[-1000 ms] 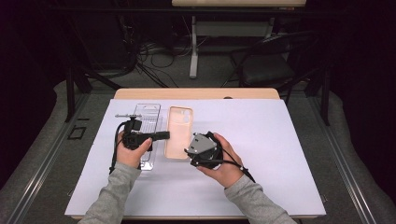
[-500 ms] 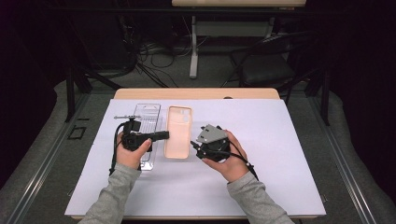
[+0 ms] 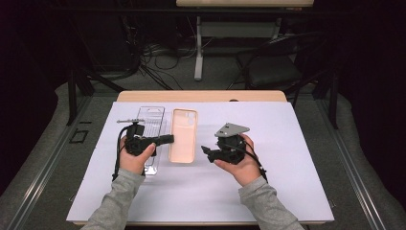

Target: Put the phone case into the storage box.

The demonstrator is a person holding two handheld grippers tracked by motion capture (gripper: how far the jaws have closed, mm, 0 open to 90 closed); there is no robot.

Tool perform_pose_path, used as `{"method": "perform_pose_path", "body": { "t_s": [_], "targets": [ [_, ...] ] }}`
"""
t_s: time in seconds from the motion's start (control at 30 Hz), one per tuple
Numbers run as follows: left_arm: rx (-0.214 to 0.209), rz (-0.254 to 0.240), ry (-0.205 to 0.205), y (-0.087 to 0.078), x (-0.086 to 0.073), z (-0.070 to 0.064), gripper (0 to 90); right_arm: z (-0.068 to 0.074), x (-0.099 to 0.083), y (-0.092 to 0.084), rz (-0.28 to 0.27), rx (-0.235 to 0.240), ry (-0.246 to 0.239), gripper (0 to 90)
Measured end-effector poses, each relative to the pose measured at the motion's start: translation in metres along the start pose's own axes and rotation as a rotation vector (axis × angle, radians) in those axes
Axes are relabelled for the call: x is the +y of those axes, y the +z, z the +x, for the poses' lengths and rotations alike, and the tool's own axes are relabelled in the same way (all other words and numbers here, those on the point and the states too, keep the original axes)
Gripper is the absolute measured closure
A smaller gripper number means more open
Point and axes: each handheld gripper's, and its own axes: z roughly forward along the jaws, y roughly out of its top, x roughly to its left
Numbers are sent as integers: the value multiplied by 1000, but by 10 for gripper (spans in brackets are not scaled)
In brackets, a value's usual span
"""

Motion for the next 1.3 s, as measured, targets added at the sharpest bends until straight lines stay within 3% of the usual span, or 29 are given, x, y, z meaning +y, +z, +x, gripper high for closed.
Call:
{"method": "perform_pose_path", "body": {
  "t_s": [0.2, 0.37, 0.5, 0.8, 0.87, 1.0, 1.3],
  "targets": [
    [-5, -9, 8, 3, -3, -3, 814, -7, -2, -1, 2, 56, 86, 282],
    [-13, -16, 10, 4, -4, -4, 813, -12, -3, -2, -10, 77, 127, 281],
    [-14, -20, 16, 5, -6, -4, 813, -17, -6, -1, -32, 129, 185, 288],
    [-28, -51, 34, 5, -9, -7, 814, -21, -7, -2, -46, 169, 222, 348],
    [-29, -53, 35, 6, -10, -8, 814, -22, -7, -3, -54, 182, 229, 395],
    [-30, -65, 35, 7, -11, -9, 814, -23, -8, -4, -76, 233, 277, 431],
    [-51, -79, 46, 9, -15, -14, 813, -23, -9, -6, -115, 236, 300, 424]
  ]
}}
